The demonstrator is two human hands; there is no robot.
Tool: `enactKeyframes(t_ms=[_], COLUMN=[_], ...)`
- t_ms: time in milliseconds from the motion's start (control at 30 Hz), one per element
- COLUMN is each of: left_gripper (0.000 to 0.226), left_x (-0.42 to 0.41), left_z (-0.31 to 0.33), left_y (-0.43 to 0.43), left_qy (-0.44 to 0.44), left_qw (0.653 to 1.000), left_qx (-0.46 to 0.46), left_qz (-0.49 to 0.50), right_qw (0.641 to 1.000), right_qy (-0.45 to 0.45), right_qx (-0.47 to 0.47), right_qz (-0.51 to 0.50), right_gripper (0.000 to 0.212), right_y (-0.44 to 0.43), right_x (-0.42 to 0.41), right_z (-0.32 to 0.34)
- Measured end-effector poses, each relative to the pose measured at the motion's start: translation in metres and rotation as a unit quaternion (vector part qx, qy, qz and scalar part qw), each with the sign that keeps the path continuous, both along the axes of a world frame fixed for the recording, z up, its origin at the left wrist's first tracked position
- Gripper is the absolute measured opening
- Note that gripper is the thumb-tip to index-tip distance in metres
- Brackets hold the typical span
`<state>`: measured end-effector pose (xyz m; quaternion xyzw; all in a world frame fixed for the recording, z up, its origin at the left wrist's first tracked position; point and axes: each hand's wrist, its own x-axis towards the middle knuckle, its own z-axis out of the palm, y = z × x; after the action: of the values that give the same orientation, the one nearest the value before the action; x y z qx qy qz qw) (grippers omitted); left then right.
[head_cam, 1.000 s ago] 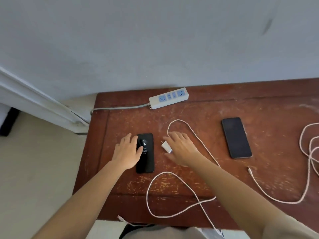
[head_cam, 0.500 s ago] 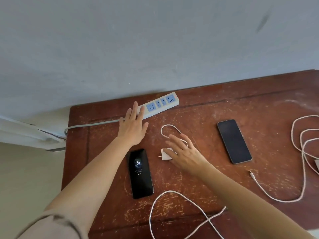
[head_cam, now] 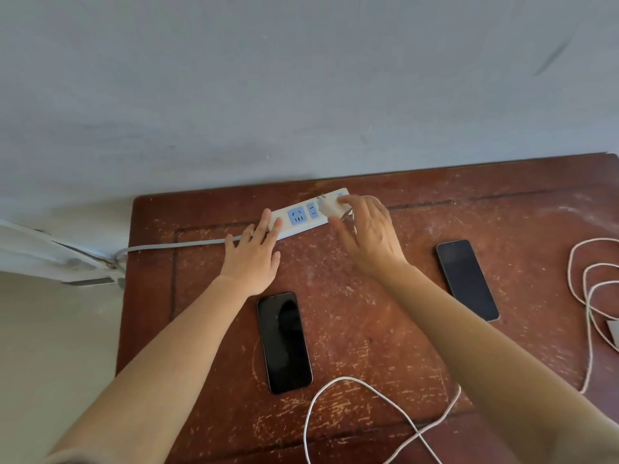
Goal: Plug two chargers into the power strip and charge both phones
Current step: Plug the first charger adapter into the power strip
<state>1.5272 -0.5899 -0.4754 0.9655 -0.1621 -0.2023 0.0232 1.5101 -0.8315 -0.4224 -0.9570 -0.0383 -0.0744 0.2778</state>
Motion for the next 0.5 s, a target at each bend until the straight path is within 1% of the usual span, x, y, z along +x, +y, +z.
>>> enactKeyframes(t_ms=[33,100,167,233,300,400,500], left_gripper=[0.070,0.070,0.071,0.071,0.072,0.074,0.076], left_x=[0.000,0.000,0.000,-0.001,-0.002,-0.002,-0.006], left_z=[-0.001,-0.002,-0.002,-0.002,-0.002,-0.003,-0.007], left_y=[0.001,0.002,0.002,0.002,0.003,0.006,0.016], left_qy=[-0.002,-0.002,-0.002,-0.003,-0.008,-0.020,-0.032], left_qw=[1.000,1.000,1.000,1.000,1.000,0.999,0.998], left_qx=[-0.002,-0.005,-0.012,-0.016,-0.018,-0.025,-0.049], left_qz=[-0.001,-0.002,-0.002,-0.001,-0.002,-0.012,0.008], right_qw=[0.999,0.992,0.984,0.977,0.974,0.975,0.973], right_qy=[0.034,0.098,0.155,0.202,0.221,0.217,0.219], right_qx=[0.034,0.066,0.083,0.073,0.047,0.027,-0.006], right_qz=[-0.009,-0.030,-0.036,-0.018,0.015,0.045,0.069], right_gripper=[0.040,0.038,0.036,0.035,0.035,0.035,0.036], right_y=[-0.001,-0.002,-0.003,0.001,0.007,0.018,0.024], right_x=[0.006,0.017,0.024,0.029,0.034,0.040,0.042], right_z=[0.000,-0.001,-0.002,-0.002,0.001,0.008,0.013])
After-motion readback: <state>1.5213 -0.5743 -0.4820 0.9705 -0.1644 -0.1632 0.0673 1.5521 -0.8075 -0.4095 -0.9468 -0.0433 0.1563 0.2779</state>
